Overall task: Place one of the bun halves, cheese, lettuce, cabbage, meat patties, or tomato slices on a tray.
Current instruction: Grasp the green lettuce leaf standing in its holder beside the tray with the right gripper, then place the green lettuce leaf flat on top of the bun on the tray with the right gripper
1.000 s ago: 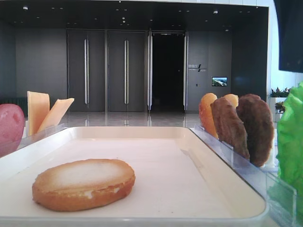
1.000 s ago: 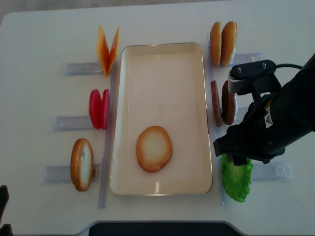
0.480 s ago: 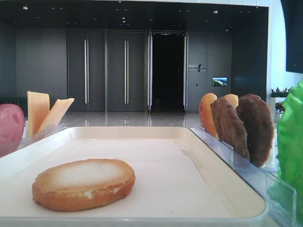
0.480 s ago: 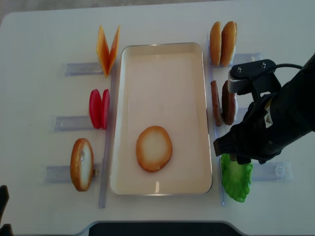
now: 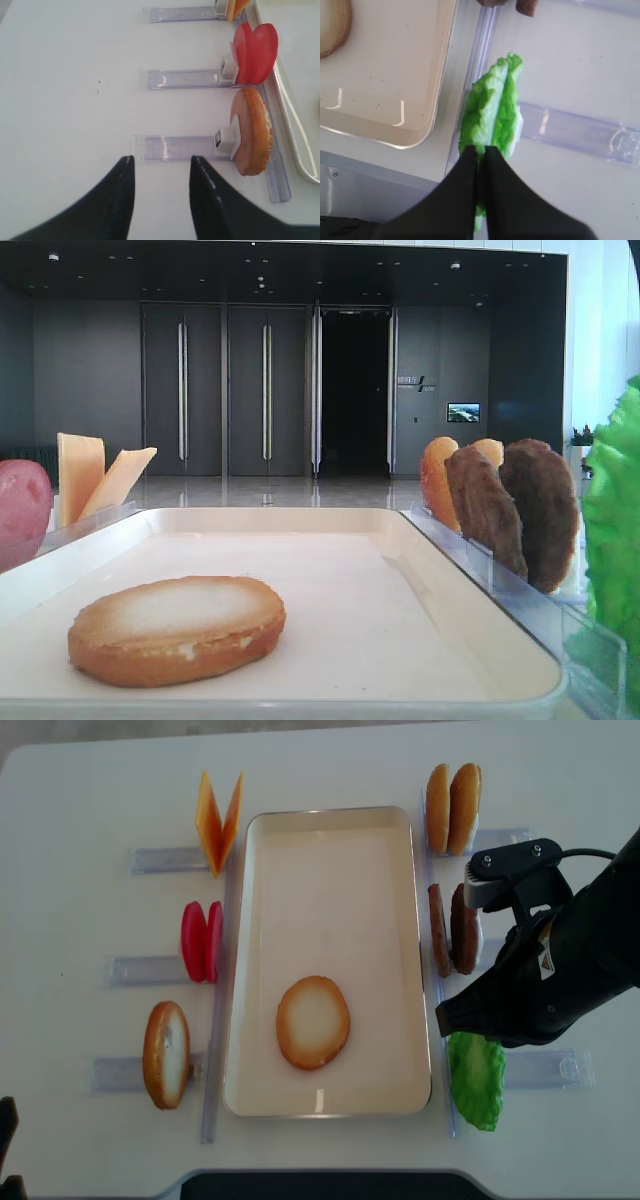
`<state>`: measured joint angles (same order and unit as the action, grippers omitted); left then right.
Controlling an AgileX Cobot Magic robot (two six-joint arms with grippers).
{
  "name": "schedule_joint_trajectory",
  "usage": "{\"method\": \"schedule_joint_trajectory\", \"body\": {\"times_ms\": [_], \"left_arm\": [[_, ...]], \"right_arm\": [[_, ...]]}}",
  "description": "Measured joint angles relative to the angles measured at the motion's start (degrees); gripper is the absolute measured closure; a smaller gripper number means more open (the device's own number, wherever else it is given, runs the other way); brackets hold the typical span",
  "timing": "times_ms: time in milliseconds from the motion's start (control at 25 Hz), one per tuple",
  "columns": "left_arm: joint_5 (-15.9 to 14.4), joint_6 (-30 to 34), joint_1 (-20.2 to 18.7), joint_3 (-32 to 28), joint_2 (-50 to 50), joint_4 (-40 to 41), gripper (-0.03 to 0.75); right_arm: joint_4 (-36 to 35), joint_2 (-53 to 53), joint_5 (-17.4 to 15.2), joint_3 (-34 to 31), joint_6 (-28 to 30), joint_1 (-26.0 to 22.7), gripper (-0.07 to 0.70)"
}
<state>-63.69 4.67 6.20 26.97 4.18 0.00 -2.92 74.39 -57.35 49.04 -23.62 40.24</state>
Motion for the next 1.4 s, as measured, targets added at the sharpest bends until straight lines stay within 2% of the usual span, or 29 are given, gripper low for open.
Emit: {"method": "schedule_joint_trajectory", "body": {"times_ms": [240, 480, 640, 840, 1080, 1400], "left_arm": [[0.00, 0.00, 0.00, 0.00, 0.00, 0.00, 0.433], [0.00, 0.00, 0.00, 0.00, 0.00, 0.00, 0.433], [0.00, 0.00, 0.00, 0.00, 0.00, 0.00, 0.433], [0.00, 0.00, 0.00, 0.00, 0.00, 0.00, 0.433], [0.00, 0.00, 0.00, 0.00, 0.00, 0.00, 0.433], [0.00, 0.00, 0.00, 0.00, 0.00, 0.00, 0.433]], "right_arm": [[0.17, 0.00, -0.28, 0.00, 0.00, 0.00, 0.601], [0.11, -2.03, -2.00, 0.00, -0.30, 0.00, 0.601], [0.11, -5.16, -6.07, 2.45, -0.74, 0.00, 0.601], [0.11, -7.77, -12.17, 10.27, -0.80, 0.00, 0.601], [0.11, -8.19, -12.69, 18.31, -0.86, 0.00, 0.601], [0.06, -8.19, -12.93, 18.89, -0.92, 0.00, 0.601]]}}
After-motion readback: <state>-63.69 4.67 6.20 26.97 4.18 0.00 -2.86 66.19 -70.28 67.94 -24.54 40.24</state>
